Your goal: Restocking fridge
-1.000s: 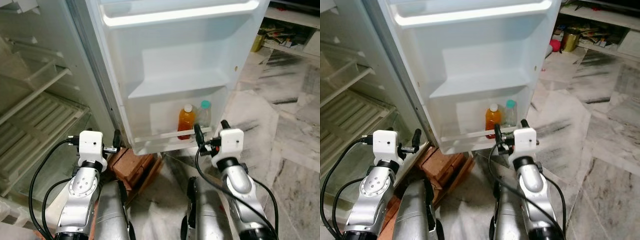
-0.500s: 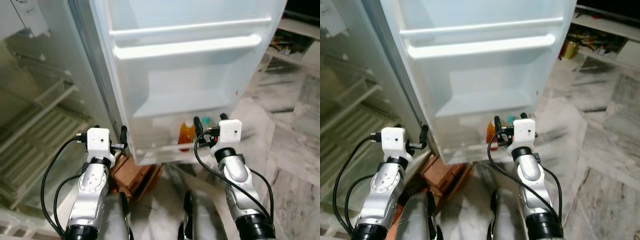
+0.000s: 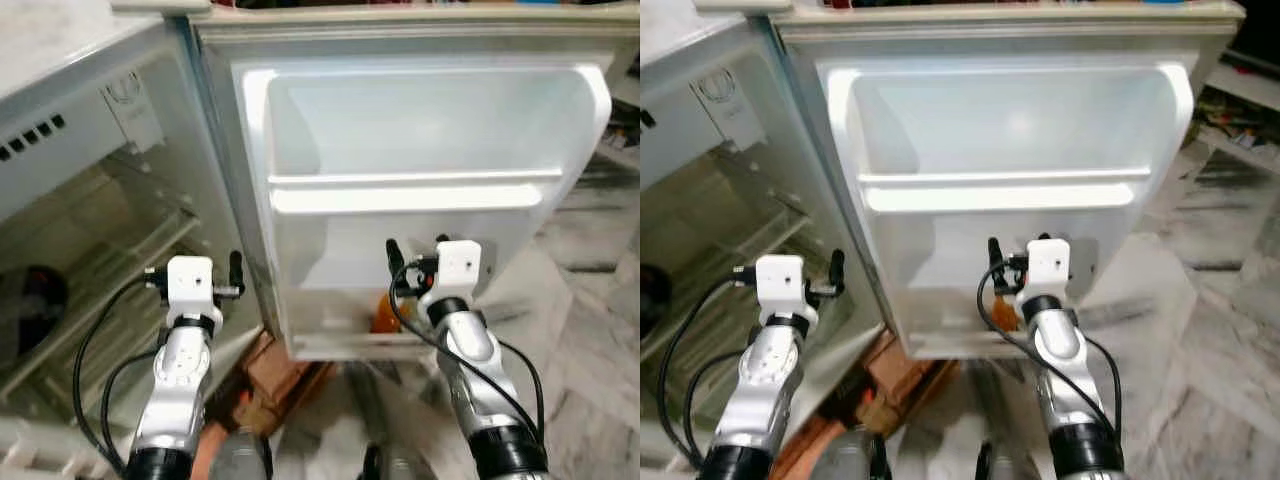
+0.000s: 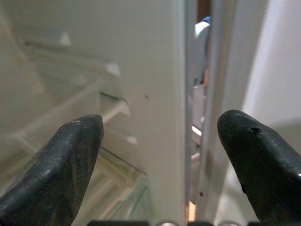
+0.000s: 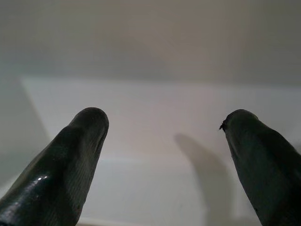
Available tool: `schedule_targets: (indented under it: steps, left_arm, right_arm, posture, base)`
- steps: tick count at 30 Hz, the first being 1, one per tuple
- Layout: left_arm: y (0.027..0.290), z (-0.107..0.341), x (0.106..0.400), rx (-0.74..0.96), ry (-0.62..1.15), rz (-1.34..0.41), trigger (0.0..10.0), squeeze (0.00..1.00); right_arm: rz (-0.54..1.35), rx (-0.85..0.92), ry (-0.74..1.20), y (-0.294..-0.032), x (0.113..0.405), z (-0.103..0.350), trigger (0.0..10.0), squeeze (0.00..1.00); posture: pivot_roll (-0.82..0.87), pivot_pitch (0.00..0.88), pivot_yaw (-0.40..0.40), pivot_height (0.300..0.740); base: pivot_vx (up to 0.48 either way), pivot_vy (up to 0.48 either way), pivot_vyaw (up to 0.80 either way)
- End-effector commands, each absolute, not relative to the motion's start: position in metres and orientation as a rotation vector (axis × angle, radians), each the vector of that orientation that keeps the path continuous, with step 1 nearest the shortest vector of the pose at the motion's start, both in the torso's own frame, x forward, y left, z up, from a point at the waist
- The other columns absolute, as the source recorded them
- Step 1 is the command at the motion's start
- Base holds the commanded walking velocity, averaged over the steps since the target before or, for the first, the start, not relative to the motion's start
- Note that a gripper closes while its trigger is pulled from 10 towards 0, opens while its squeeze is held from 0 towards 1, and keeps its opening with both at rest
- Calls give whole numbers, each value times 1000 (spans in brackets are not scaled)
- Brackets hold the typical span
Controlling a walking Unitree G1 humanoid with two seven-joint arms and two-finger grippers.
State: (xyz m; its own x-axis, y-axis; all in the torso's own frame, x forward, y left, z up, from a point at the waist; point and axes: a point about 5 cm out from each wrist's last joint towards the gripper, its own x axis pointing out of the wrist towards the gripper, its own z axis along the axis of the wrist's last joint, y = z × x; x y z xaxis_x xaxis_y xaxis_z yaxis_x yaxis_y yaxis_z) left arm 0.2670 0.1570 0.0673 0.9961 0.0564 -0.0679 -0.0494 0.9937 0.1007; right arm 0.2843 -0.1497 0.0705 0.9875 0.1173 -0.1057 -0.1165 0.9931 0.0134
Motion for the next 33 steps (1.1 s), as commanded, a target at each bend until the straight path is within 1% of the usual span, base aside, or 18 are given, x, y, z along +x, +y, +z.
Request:
schedule_targets:
  steps: [1, 8, 17, 20, 28, 31, 33]
  left_arm:
    - [154, 62, 266, 105, 93, 45, 10000, 0]
    - [155, 63, 268, 121, 95, 45, 10000, 0]
    - [152, 62, 268, 108, 106, 51, 10000, 0]
    - [152, 62, 268, 109, 105, 48, 10000, 0]
    - [152, 62, 269, 116, 103, 38, 10000, 0]
    - [152, 62, 269, 120, 101, 38, 10000, 0]
    - [152, 62, 269, 130, 98, 30, 10000, 0]
  right_arm:
    - [135, 5, 177, -149, 283, 61, 10000, 0]
    - [152, 12, 205, -146, 281, 57, 10000, 0]
    - [202, 0, 256, -139, 279, 50, 10000, 0]
    - [217, 16, 231, -137, 280, 54, 10000, 0]
    - [224, 16, 239, -136, 279, 53, 10000, 0]
    - [256, 30, 246, -133, 278, 52, 10000, 0]
    - [271, 34, 240, -130, 278, 53, 10000, 0]
  posture:
    - [-34, 0, -19, 740]
    - [-31, 0, -17, 740]
    - [-27, 0, -17, 740]
    - [-25, 0, -17, 740]
    - [-22, 0, -15, 740]
    - [-22, 0, -15, 740]
    - [-22, 0, -14, 740]
  base:
    - [0, 0, 0]
    - [0, 0, 0]
    - [-229, -268, 0]
    - [-268, -274, 0]
    - [-268, -272, 0]
    - [-261, -274, 0]
    - [0, -285, 0]
